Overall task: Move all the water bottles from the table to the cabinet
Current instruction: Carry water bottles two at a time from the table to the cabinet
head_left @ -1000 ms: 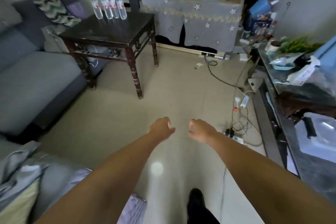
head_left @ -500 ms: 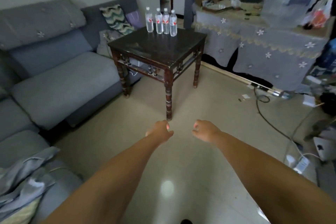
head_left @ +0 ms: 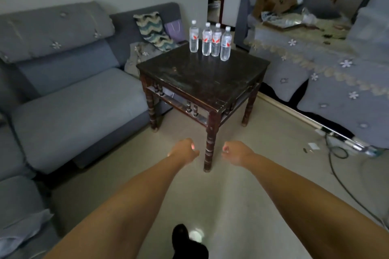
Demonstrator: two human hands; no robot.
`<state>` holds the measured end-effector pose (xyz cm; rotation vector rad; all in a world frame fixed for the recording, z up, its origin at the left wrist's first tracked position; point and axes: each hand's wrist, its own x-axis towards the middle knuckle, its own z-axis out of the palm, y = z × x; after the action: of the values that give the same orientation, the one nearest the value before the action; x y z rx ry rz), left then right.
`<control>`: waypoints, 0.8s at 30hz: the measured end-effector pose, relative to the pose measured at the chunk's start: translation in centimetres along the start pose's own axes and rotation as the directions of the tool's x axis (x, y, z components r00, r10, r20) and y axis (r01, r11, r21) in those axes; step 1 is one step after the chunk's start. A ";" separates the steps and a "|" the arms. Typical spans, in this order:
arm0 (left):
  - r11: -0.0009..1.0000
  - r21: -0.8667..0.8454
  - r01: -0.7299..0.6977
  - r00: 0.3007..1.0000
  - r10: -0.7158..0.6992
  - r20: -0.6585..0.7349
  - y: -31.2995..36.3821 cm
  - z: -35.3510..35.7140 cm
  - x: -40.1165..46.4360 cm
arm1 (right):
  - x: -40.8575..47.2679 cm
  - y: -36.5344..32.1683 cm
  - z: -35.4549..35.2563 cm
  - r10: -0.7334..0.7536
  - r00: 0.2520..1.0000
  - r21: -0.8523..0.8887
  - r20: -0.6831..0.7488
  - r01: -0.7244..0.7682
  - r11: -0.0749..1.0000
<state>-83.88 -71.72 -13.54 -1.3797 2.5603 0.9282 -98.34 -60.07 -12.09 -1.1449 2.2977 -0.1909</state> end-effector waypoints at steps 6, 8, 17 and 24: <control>0.998 0.000 -0.062 0.998 0.062 -0.026 1.1 -8.9 12.7 | 11.8 -4.6 -7.1 0.046 0.997 0.016 -0.055 -0.045 0.999; 0.997 -0.012 -0.078 0.996 0.077 -0.051 1.3 -11.4 16.3 | 15.7 -6.0 -8.6 0.047 0.996 0.011 -0.070 -0.047 0.999; 0.999 -0.017 -0.035 0.999 0.035 -0.011 0.7 -15.5 31.2 | 31.5 -9.3 -13.2 -0.003 1.000 -0.007 -0.001 0.003 1.000; 0.996 -0.082 0.018 0.998 -0.023 -0.056 2.9 -21.1 45.6 | 46.3 -10.6 -20.5 -0.040 0.999 -0.001 0.013 0.040 0.999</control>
<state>-108.75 -115.38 -10.92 -1.4720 2.5706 1.0146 -124.28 -104.76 -10.56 -1.1897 2.2658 -0.1965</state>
